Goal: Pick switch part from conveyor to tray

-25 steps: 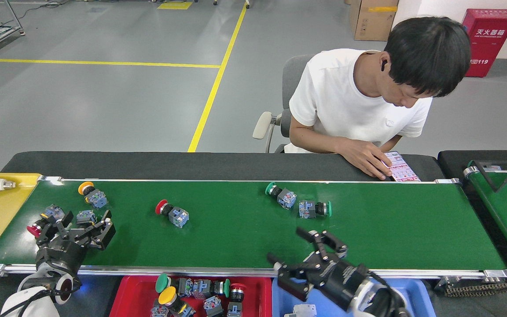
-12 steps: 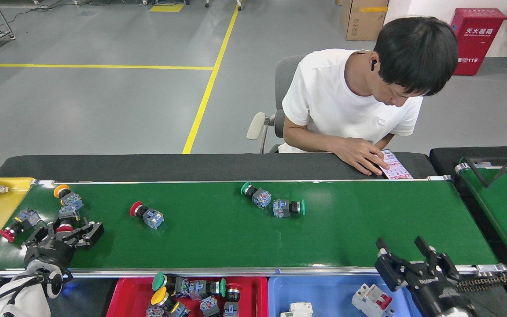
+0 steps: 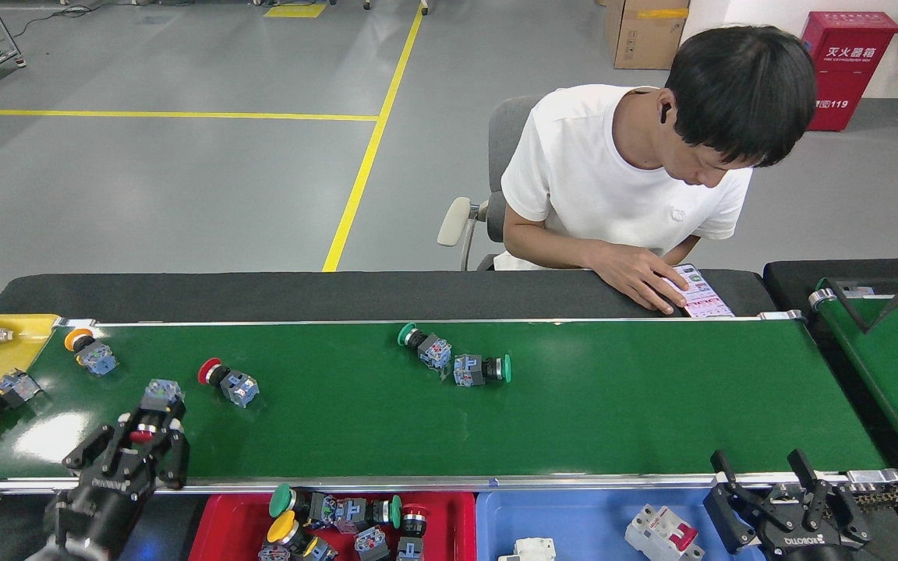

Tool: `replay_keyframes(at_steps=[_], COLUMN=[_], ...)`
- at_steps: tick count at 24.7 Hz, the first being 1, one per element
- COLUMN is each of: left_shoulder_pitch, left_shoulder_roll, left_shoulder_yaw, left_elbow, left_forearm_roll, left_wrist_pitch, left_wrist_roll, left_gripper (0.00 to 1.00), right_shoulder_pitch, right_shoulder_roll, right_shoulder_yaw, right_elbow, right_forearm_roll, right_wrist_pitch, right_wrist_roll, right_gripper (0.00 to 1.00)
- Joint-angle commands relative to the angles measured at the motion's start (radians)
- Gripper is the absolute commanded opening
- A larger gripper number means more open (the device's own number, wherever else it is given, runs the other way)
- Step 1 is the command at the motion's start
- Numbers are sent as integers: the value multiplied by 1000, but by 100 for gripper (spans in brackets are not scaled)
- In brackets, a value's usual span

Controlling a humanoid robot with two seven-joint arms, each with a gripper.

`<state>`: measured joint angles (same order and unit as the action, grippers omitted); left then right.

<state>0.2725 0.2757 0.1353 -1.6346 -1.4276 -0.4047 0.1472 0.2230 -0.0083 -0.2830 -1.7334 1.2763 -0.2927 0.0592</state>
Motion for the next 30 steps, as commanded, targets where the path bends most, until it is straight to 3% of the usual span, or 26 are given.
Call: replay_keyframes(at_steps=[1,3,4,6,7,8,11,14,19,24,30], left_shoulder_pitch=[63,68,68,70,71,73,71,71,63,-7,-75], left_shoulder_roll=[2,8,7,-1,-1,-1,-15,-66,-156,-151,-118], left_shoulder_yaw=[-68,-186,-226,-269,-272,-272,-247,-120,130,303,305], left_elbow=[-96,-102,-99,-94,-94,-94,-96,-103,-93,45,96], left_forearm_roll=[-42,-137,-178,-226,-226,-226,-217,-165,-11,56,56], left_wrist_pitch=[-39,-42,-42,-42,-42,-42,-40,-40,-42,-32,-32], left_wrist_roll=[20,32,37,40,40,40,40,40,6,-115,-123], left_gripper=[4,8,17,57,92,100,100,100,100,100,100], right_shoulder_pitch=[-7,-8,-8,-8,-8,-8,-13,-10,12,16,9], right_shoulder_roll=[-9,-7,-7,-9,-9,-9,-9,-16,-105,-234,-209], right_shoulder_yaw=[-4,-4,-4,-5,-5,-5,-5,-5,7,176,173], right_elbow=[-8,-8,-8,-9,-9,-11,-11,-17,-17,-18,-17], right_forearm_roll=[0,0,-2,-6,-8,-9,-9,-9,-14,-44,-57], right_wrist_pitch=[1,3,3,-5,-5,-5,0,4,63,282,264], right_wrist_roll=[-6,-4,-4,-10,-12,-13,-10,-12,-62,-87,-85], right_gripper=[97,97,98,100,100,100,99,99,99,99,100])
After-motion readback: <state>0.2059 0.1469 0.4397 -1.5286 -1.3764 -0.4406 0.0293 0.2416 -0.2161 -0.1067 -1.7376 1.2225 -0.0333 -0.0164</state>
